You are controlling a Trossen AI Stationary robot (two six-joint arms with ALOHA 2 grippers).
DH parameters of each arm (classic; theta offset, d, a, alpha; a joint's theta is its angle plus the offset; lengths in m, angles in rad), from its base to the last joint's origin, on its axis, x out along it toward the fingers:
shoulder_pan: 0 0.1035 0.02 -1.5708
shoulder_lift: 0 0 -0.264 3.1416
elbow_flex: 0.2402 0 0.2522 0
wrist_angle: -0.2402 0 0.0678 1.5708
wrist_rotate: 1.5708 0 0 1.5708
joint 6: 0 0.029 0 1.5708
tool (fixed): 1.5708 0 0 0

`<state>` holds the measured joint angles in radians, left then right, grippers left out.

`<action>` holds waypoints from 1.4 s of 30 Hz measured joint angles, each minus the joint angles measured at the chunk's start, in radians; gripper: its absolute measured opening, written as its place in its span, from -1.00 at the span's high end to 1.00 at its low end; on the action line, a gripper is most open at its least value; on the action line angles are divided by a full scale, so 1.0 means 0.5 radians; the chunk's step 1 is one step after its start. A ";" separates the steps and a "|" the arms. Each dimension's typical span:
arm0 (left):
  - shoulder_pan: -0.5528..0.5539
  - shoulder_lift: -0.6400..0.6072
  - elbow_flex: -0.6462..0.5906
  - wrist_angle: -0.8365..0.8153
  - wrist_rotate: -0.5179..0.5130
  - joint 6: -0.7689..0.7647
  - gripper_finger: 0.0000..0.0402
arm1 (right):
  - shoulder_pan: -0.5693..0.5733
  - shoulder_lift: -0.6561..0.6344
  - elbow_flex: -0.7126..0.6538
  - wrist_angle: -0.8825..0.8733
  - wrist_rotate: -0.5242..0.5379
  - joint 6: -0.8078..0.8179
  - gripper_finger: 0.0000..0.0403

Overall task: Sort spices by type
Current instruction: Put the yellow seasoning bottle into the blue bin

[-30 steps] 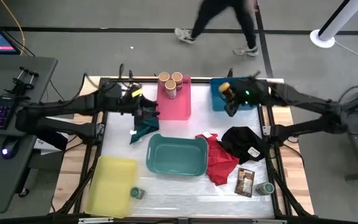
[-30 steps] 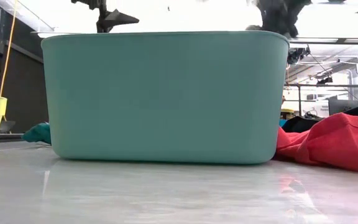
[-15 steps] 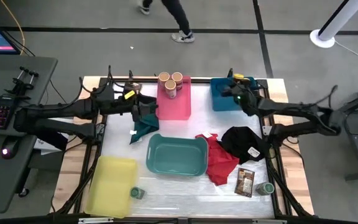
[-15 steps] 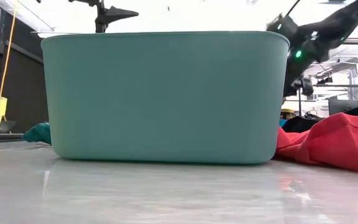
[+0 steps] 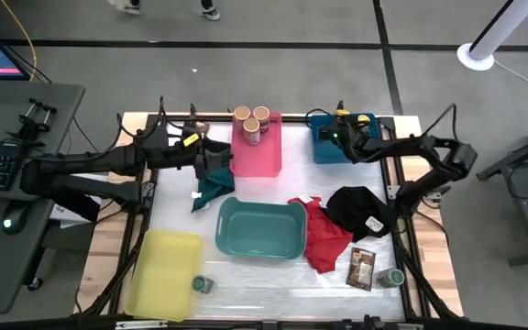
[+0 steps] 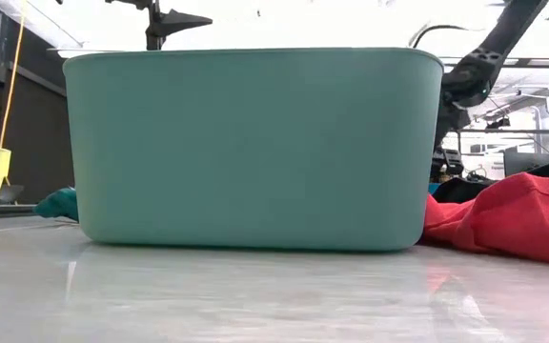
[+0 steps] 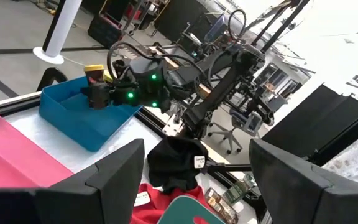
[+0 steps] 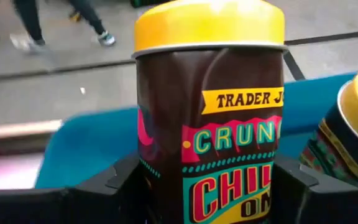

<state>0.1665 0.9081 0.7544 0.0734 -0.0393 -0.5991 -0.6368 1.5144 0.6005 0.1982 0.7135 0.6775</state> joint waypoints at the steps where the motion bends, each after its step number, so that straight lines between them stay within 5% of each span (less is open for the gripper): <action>1: 0.000 0.000 0.000 0.001 -0.005 0.000 -0.37 | -0.010 0.021 0.004 0.041 0.002 0.028 -0.11; 27: 0.000 0.001 0.002 -0.002 -0.043 0.054 -0.37 | -0.027 0.145 0.005 0.116 -0.336 -0.274 -0.13; 42: 0.000 0.001 0.002 -0.004 -0.034 0.055 -0.37 | -0.049 0.143 0.005 0.093 -0.553 -0.184 -0.30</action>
<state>0.1665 0.9085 0.7551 0.0712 -0.0564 -0.5717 -0.6613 1.5860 0.6029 0.2447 0.4372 0.5857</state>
